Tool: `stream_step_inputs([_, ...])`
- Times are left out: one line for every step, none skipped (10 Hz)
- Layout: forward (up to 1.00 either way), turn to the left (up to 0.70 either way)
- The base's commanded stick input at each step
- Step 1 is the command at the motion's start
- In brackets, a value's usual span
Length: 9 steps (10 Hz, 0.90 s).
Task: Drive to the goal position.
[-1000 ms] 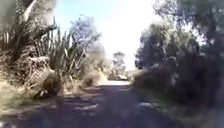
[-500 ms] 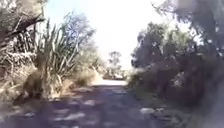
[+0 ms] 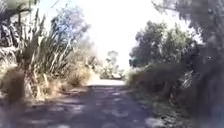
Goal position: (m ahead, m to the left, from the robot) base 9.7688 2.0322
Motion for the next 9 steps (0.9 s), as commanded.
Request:
stream_step_inputs([1.00,-0.40])
stream_step_inputs([1.00,-0.26])
stream_step_inputs([1.00,-0.11])
stream_step_inputs([1.00,0.00])
stream_step_inputs([1.00,0.00])
stream_step_inputs([1.00,0.00])
stream_step_inputs([1.00,0.00])
stream_step_inputs([1.00,0.00])
stream_step_inputs([1.00,0.00])
